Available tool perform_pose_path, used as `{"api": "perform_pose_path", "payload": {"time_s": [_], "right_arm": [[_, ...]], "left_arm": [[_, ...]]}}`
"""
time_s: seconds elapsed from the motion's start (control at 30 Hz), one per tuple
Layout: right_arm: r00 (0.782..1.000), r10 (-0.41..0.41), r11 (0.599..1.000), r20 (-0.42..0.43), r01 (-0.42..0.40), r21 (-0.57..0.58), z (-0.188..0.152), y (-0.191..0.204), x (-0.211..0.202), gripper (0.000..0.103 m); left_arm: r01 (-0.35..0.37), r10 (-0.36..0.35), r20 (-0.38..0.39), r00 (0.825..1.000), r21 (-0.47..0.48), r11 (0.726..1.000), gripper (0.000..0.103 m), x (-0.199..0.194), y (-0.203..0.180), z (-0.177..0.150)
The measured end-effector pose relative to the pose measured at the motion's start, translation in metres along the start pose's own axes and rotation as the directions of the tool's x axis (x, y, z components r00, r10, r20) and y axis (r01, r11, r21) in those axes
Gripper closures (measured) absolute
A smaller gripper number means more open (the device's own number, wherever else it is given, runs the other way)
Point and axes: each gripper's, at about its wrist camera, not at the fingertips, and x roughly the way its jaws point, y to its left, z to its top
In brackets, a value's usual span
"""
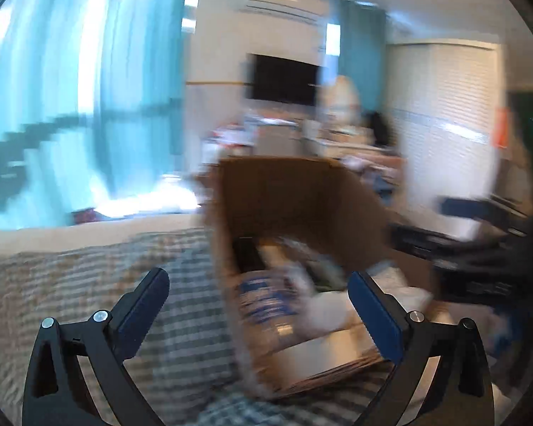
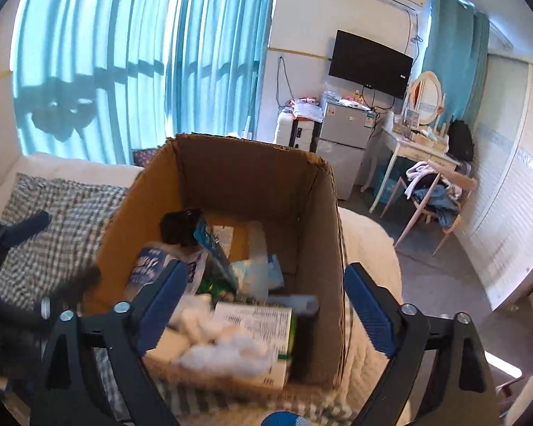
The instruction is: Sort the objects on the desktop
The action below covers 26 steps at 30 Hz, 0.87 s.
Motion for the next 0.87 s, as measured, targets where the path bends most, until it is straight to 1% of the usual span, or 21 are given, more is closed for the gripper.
{"api": "perform_pose_path", "payload": {"time_s": [0.03, 0.07, 0.1, 0.13, 0.17, 0.23, 0.27, 0.33, 0.43, 0.53, 0.6, 0.67, 0.77, 0.8, 0.87], "right_arm": [[1.000, 0.023, 1.000, 0.013, -0.023, 0.018, -0.003, 0.002, -0.006, 0.008], [0.999, 0.042, 0.998, 0.021, -0.043, 0.035, -0.005, 0.001, -0.009, 0.003], [0.996, 0.083, 0.994, 0.034, -0.085, 0.064, -0.009, 0.002, -0.012, 0.000], [0.992, 0.120, 0.988, 0.043, -0.124, 0.089, -0.012, 0.002, -0.015, 0.000], [0.987, 0.157, 0.980, 0.043, -0.161, 0.113, -0.015, 0.006, -0.016, 0.000], [0.980, 0.200, 0.975, 0.022, -0.201, 0.099, -0.020, 0.020, -0.015, 0.000], [0.982, 0.190, 0.979, 0.016, -0.190, 0.079, -0.024, 0.029, -0.014, 0.000], [0.992, 0.126, 0.992, 0.009, -0.126, 0.011, -0.032, 0.046, -0.012, 0.000], [0.994, 0.107, 0.994, -0.020, -0.107, -0.023, -0.041, 0.055, -0.002, 0.000], [0.994, 0.107, 0.994, -0.034, -0.107, -0.006, -0.044, 0.055, 0.004, 0.000], [0.993, 0.113, 0.994, -0.035, -0.113, 0.014, -0.045, 0.048, 0.005, 0.000], [0.993, 0.113, 0.993, -0.033, -0.113, 0.025, -0.045, 0.045, 0.006, 0.000], [0.992, 0.121, 0.992, -0.046, -0.120, 0.034, -0.048, 0.043, 0.010, 0.000], [0.991, 0.122, 0.992, -0.050, -0.120, 0.033, -0.048, 0.043, 0.011, 0.000], [0.990, 0.126, 0.992, -0.058, -0.124, 0.032, -0.049, 0.044, 0.013, 0.000]], "left_arm": [[-0.073, 0.073, 0.006, 0.997, -0.012, 0.997, 0.000, -0.005, 0.003, -0.001], [-0.118, 0.118, 0.008, 0.993, -0.023, 0.993, 0.000, -0.009, 0.007, -0.003], [-0.157, 0.158, 0.005, 0.987, -0.043, 0.987, 0.000, -0.014, 0.012, -0.006], [-0.170, 0.170, -0.005, 0.985, -0.055, 0.984, 0.000, -0.017, 0.018, -0.012], [-0.180, 0.179, -0.018, 0.984, -0.072, 0.981, 0.000, -0.014, 0.026, -0.010], [-0.218, 0.215, -0.038, 0.976, -0.100, 0.971, 0.000, -0.014, 0.034, -0.017], [-0.248, 0.244, -0.044, 0.969, -0.105, 0.963, 0.000, -0.013, 0.038, -0.020], [-0.303, 0.299, -0.056, 0.953, -0.095, 0.948, 0.000, -0.011, 0.042, -0.027], [-0.303, 0.300, -0.055, 0.952, -0.075, 0.950, 0.000, -0.012, 0.043, -0.037], [-0.314, 0.311, -0.062, 0.949, -0.056, 0.948, 0.000, -0.013, 0.041, -0.042], [-0.318, 0.315, -0.065, 0.947, -0.051, 0.947, 0.000, -0.012, 0.040, -0.044], [-0.305, 0.300, -0.067, 0.952, -0.069, 0.950, 0.000, -0.011, 0.042, -0.047], [-0.266, 0.261, -0.062, 0.963, -0.103, 0.958, 0.000, -0.011, 0.042, -0.048], [-0.261, 0.257, -0.053, 0.965, -0.095, 0.961, 0.000, -0.013, 0.041, -0.048], [-0.280, 0.279, -0.031, 0.960, -0.051, 0.959, 0.000, -0.014, 0.032, -0.048]]}}
